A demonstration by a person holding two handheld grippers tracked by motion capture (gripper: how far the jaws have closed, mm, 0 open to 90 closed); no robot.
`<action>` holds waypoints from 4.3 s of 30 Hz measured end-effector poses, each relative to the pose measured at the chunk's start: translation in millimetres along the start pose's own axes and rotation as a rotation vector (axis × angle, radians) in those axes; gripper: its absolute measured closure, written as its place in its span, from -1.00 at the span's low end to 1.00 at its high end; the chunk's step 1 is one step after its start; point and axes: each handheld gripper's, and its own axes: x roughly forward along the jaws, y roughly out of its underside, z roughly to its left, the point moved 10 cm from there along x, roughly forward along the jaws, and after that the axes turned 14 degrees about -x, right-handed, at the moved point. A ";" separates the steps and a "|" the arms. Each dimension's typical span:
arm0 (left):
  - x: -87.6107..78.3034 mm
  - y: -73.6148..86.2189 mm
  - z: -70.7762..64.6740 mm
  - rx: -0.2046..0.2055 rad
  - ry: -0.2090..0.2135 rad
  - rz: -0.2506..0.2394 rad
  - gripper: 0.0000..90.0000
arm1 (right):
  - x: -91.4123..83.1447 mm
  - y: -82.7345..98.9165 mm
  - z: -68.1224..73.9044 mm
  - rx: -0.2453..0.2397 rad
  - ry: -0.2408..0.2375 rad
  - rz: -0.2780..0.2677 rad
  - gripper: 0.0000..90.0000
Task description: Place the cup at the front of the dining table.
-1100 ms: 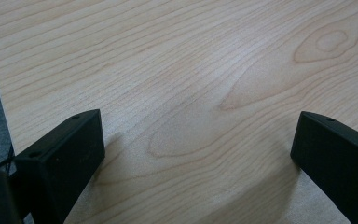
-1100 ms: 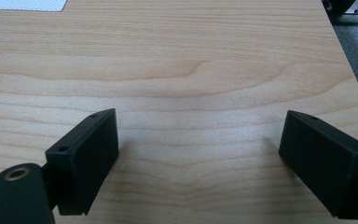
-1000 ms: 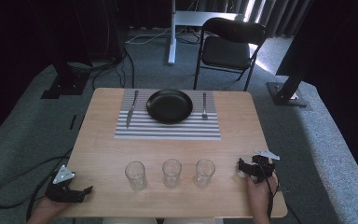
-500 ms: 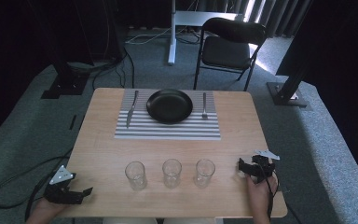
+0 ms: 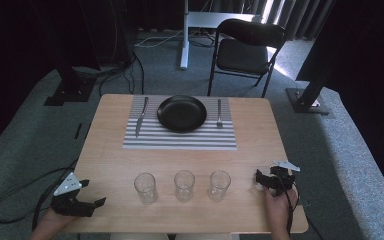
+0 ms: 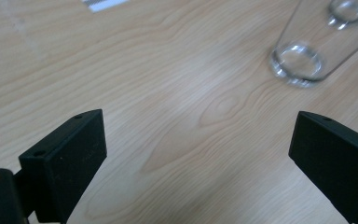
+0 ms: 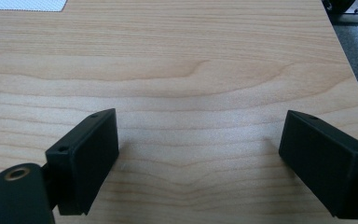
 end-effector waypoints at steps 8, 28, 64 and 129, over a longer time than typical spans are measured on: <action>-7.5 -18.9 -20.7 0.017 0.066 -0.041 -0.90 | 0.0 0.0 0.0 -0.001 0.000 0.000 -0.75; -9.1 -49.5 -71.4 0.149 0.163 -0.024 -0.90 | 0.1 0.0 -0.2 -0.001 0.000 -0.001 -0.75; 26.8 -84.5 -132.6 0.292 0.272 0.057 -0.90 | 0.1 0.0 -0.2 -0.002 0.000 -0.001 -0.74; 119.0 -110.6 -212.9 0.473 0.292 0.340 -0.90 | 0.2 -0.2 0.1 -0.003 -0.002 -0.002 -0.74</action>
